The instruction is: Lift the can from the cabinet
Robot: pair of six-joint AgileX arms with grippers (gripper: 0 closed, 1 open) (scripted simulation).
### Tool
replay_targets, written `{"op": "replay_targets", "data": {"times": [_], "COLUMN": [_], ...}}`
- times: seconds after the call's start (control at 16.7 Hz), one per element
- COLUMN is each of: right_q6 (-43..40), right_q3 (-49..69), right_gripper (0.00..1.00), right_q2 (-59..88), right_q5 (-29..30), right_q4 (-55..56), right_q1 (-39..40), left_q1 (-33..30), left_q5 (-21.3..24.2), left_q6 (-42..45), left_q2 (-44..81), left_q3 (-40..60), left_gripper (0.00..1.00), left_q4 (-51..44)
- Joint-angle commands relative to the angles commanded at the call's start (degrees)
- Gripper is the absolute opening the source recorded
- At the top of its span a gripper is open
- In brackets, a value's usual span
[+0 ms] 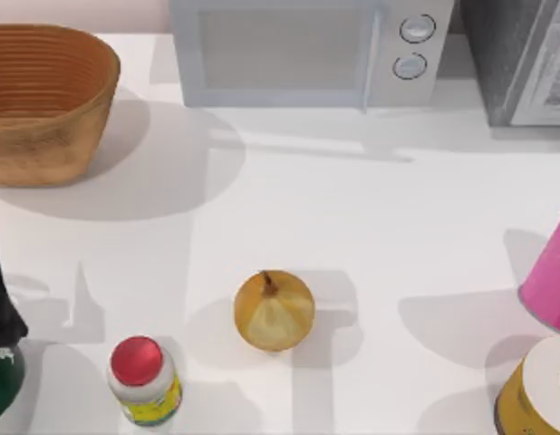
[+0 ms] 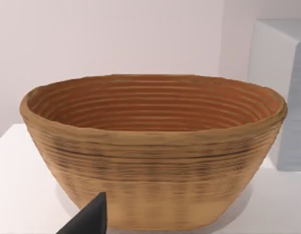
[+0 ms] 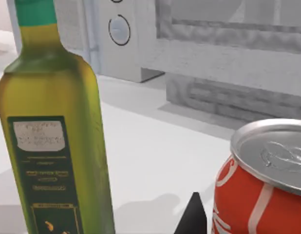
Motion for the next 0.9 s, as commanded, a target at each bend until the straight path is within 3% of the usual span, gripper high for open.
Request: {"op": "replay_targets", "data": {"times": [0.3, 0.9], "right_q6": [-1.0, -1.0], "right_q3": [-1.1, -1.1], "right_gripper": [0.0, 0.75], "right_q2": [-0.4, -0.4], "right_q5": [-0.5, -0.5], "right_q4": [0.5, 0.5], "right_q1": [0.8, 0.8], "left_q1": [0.0, 0.0], "left_q5": [0.0, 0.0], "left_q6": [0.0, 0.0], "left_q2": [0.0, 0.0], "left_q3": [0.0, 0.0], "left_gripper": [1.0, 1.0], "left_q4": [0.0, 0.0]}}
